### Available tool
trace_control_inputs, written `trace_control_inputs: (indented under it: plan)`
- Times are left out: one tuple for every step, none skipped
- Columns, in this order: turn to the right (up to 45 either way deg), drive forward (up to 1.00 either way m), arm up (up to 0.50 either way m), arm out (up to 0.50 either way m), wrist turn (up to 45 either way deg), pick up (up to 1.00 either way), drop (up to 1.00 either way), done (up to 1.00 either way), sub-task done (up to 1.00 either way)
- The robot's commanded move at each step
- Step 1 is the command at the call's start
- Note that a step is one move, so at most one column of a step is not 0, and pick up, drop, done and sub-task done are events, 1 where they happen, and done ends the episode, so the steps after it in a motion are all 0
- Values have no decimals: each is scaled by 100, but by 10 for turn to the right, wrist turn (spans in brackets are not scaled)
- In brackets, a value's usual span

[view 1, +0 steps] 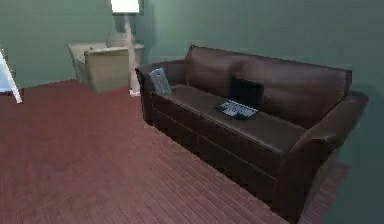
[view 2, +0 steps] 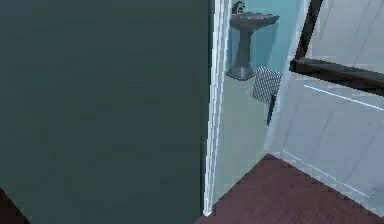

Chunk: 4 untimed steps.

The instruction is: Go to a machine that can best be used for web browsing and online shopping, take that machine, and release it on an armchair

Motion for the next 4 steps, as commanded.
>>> trace_control_inputs:
  plan:
    - [0,40,0,0,0,0,0,0,0]
    - [-300,0,0,0,0,0,0,0,0]
    - [0,15,0,0,0,0,0,0,0]
    - [450,0,0,0,0,0,0,0,0]
